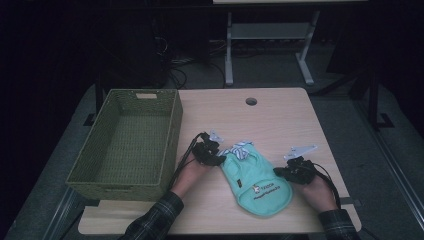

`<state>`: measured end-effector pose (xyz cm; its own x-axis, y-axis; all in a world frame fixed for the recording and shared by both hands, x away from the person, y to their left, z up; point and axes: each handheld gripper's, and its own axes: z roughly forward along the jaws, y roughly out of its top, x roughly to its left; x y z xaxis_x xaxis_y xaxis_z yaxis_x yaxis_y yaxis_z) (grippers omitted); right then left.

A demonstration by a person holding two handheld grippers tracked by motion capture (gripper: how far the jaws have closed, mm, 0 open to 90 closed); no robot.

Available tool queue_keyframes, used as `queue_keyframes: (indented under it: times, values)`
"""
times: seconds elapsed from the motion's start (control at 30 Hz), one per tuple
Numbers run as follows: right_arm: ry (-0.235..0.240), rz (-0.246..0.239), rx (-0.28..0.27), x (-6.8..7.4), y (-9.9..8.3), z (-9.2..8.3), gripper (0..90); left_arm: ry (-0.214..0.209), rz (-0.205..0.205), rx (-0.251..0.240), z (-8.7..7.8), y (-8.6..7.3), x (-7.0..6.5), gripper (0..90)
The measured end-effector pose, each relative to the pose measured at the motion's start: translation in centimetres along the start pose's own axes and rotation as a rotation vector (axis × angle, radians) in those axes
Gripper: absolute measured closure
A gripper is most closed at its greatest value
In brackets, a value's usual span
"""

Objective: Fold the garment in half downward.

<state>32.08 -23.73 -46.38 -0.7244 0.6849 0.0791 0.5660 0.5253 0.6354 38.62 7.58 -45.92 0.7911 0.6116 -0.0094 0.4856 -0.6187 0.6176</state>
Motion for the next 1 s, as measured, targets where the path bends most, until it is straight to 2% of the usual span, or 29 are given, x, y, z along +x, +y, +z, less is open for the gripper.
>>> queue_keyframes:
  times: [0.07, 0.17, 0.23, 0.37, 0.43, 0.53, 0.63, 0.7, 0.77, 0.83, 1.0]
  values:
    - [0.002, 0.0, 0.005, 0.0, 0.1, 0.0, 89.8, -0.01, 0.003, 0.005, 0.1, 0.2, -0.1, 63.1]
    - [0.008, 0.001, 0.0, -0.1, 0.0, 0.0, 89.8, -0.029, 0.021, 0.011, 0.3, 0.5, -0.2, 76.0]
    - [0.006, -0.002, 0.002, 0.0, -0.1, -0.1, 89.8, -0.016, 0.026, 0.013, 0.4, 0.7, -0.5, 80.4]
    - [0.003, -0.013, -0.005, 0.0, 0.2, -0.3, 89.8, -0.004, 0.035, 0.004, 0.3, 0.9, -0.6, 81.8]
    - [0.018, 0.003, -0.035, 0.0, 0.3, -0.8, 89.8, -0.009, 0.017, -0.019, 0.0, 1.0, -0.6, 82.0]
    - [0.051, 0.013, -0.087, 0.5, 0.7, -1.3, 89.8, -0.011, 0.013, -0.042, -0.7, 1.2, -0.7, 82.1]
    - [0.065, -0.001, -0.106, 1.4, 1.1, -1.4, 89.8, -0.009, 0.01, -0.062, -1.2, 1.4, -0.8, 82.1]
    - [0.078, -0.003, -0.117, 1.8, 1.3, -1.3, 89.8, -0.012, 0.002, -0.077, -1.5, 1.5, -0.9, 82.2]
    - [0.092, -0.006, -0.131, 2.1, 1.6, -0.9, 89.8, -0.011, 0.01, -0.089, -1.9, 1.6, -1.0, 82.2]
    - [0.096, 0.001, -0.126, 2.3, 1.8, -0.8, 89.8, -0.015, 0.001, -0.097, -1.9, 1.6, -1.1, 82.2]
    - [0.114, -0.014, -0.114, 3.3, 2.5, 0.6, 89.8, -0.026, 0.003, -0.14, -3.3, 2.1, -1.2, 82.1]
